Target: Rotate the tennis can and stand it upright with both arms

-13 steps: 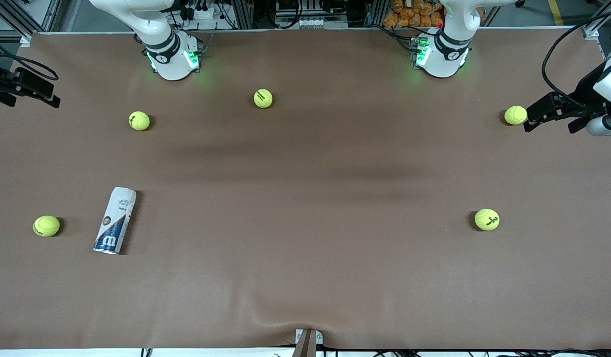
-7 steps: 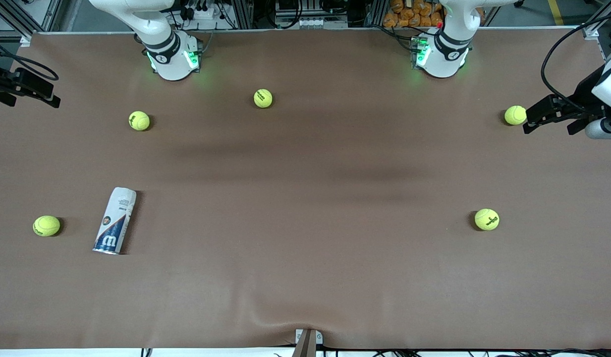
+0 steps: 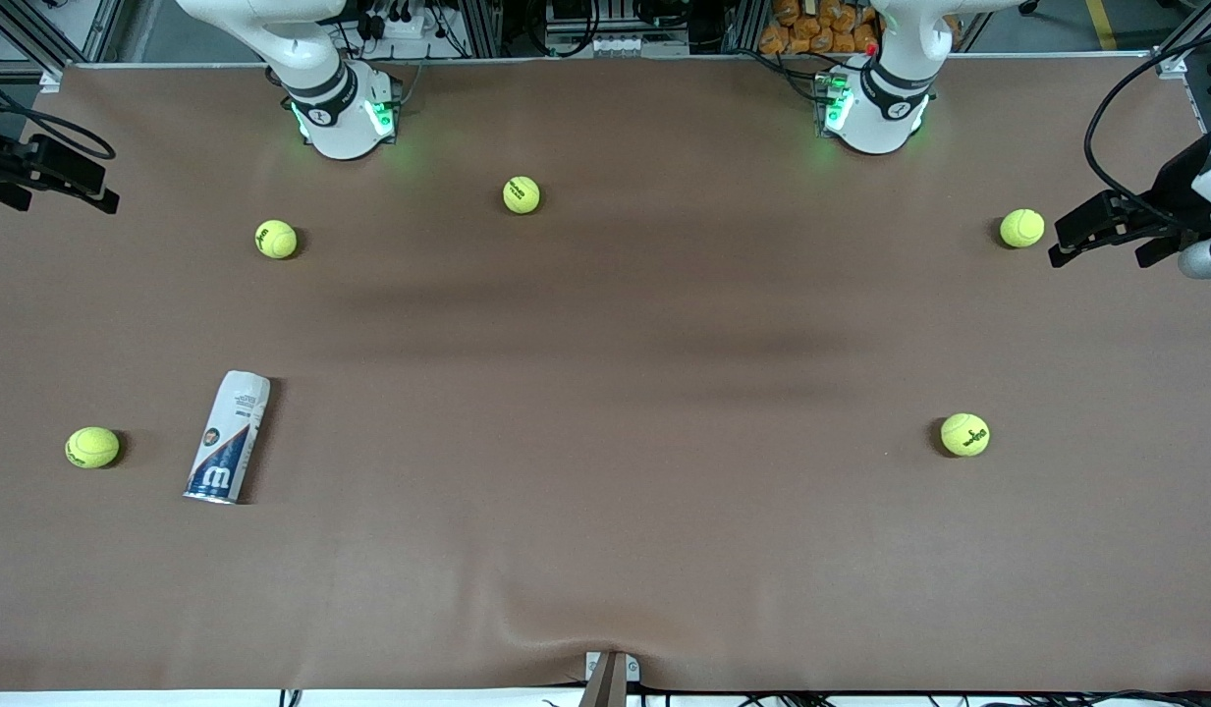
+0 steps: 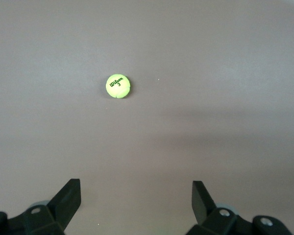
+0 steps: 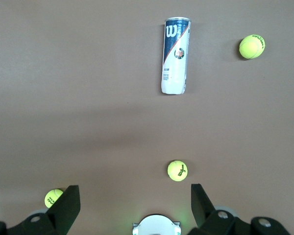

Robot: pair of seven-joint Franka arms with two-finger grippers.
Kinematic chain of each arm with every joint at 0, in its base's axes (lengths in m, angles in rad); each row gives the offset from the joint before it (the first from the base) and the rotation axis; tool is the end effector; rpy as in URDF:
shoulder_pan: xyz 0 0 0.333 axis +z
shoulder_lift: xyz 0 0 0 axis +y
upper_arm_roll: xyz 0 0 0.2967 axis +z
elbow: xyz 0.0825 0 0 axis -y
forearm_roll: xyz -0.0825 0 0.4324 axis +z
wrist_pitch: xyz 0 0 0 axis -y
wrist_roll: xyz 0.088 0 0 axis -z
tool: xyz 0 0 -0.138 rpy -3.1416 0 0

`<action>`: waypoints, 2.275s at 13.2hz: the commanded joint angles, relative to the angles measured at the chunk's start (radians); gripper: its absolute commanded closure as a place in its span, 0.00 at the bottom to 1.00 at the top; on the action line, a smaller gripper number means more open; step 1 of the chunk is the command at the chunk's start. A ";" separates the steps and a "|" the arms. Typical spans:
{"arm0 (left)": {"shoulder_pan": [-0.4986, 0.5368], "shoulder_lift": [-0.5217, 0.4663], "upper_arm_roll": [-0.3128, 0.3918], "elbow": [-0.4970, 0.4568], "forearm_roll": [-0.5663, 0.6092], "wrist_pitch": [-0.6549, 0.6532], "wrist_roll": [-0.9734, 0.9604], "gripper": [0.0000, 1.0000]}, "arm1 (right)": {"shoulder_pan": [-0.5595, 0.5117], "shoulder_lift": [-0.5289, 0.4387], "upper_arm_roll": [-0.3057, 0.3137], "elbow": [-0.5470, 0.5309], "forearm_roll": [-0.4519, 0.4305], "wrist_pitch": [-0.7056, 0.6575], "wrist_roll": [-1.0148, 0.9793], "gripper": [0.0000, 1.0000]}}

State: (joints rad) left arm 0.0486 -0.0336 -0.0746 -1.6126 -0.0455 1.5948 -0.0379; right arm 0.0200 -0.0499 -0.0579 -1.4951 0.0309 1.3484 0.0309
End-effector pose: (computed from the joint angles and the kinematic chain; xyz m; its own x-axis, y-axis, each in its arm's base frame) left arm 0.5954 -0.0222 0.5747 0.9998 0.0130 0.0140 0.0123 -0.9990 0.0436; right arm 0.5603 -0.0173 0.6236 0.9933 -0.0614 -0.0976 -0.0647 -0.9974 -0.0305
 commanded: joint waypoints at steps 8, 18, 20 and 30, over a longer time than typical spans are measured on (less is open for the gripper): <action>0.007 -0.002 -0.013 0.013 -0.010 -0.015 -0.002 0.00 | -0.011 0.002 0.004 -0.023 -0.006 -0.003 0.003 0.00; 0.007 0.000 -0.013 0.011 -0.008 -0.015 0.000 0.00 | -0.012 0.082 0.004 -0.053 -0.006 0.092 0.001 0.00; 0.007 0.000 -0.013 0.011 -0.008 -0.015 0.003 0.00 | -0.012 0.137 0.004 -0.053 -0.005 0.136 0.001 0.00; 0.008 0.001 -0.013 0.011 -0.008 -0.015 0.012 0.00 | -0.046 0.445 0.004 -0.040 -0.011 0.348 0.001 0.00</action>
State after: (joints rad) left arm 0.0486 -0.0336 -0.0813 -1.6122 -0.0455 1.5921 -0.0372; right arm -0.0073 0.3340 -0.0632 -1.5609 0.0277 1.6654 0.0309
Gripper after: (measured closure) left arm 0.000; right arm 0.000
